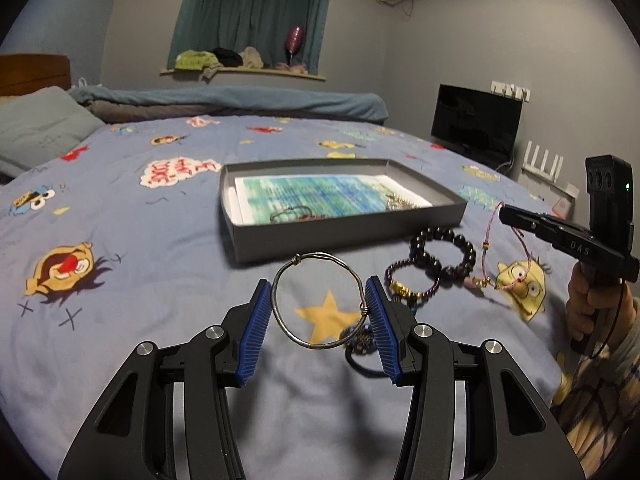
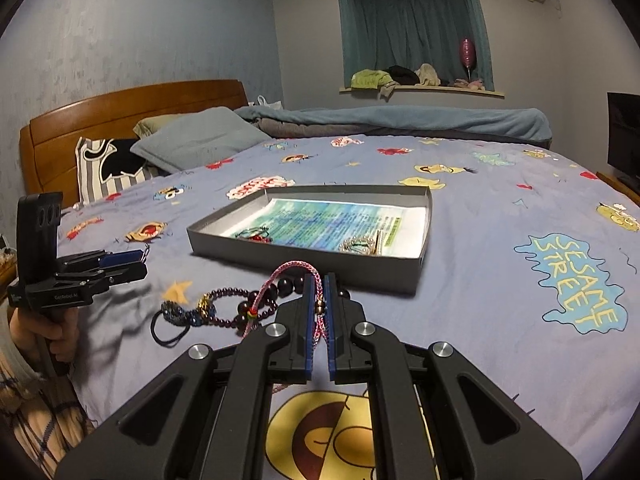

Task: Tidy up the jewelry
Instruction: 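Grasp the pink string bracelet with the right tool while the left tool grasps another silver hoop, then carry the pink bracelet and silver hoop over the gray box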

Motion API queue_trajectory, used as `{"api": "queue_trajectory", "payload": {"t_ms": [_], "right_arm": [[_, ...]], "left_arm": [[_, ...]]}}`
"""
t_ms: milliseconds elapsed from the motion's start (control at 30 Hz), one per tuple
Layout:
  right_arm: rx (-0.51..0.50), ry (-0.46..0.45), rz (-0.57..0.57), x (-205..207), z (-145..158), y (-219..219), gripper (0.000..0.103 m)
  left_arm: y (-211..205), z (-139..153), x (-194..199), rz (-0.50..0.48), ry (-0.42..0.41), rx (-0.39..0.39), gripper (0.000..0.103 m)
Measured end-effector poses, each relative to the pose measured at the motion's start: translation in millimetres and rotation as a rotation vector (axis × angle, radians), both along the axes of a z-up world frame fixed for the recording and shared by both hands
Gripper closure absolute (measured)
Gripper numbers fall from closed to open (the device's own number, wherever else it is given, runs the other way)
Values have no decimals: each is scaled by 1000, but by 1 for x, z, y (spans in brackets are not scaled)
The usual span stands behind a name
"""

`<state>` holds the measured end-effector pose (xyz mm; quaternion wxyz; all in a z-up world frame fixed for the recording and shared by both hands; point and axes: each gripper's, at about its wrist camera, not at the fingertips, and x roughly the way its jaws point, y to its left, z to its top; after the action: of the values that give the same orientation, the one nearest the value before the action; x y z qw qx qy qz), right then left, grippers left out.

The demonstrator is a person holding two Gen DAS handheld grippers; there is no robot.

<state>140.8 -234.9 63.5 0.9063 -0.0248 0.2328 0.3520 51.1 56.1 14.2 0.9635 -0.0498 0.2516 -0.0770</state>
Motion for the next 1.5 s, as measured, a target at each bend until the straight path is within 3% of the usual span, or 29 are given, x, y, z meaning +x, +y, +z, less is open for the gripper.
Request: {"api": "queue_trajectory", "payload": {"t_ms": [533,867,1500], "right_arm": [[54,-12,-13,11,11,3,98],[162,-55,0,8,34,-3,98],[249,-35,-64,47,46,-6,98]], "left_arm": [[-10,12,16,1,-57,10,54],[-10,16,30,11,-64,-6,54],[-14,21,70,35,-72,8,53]]}}
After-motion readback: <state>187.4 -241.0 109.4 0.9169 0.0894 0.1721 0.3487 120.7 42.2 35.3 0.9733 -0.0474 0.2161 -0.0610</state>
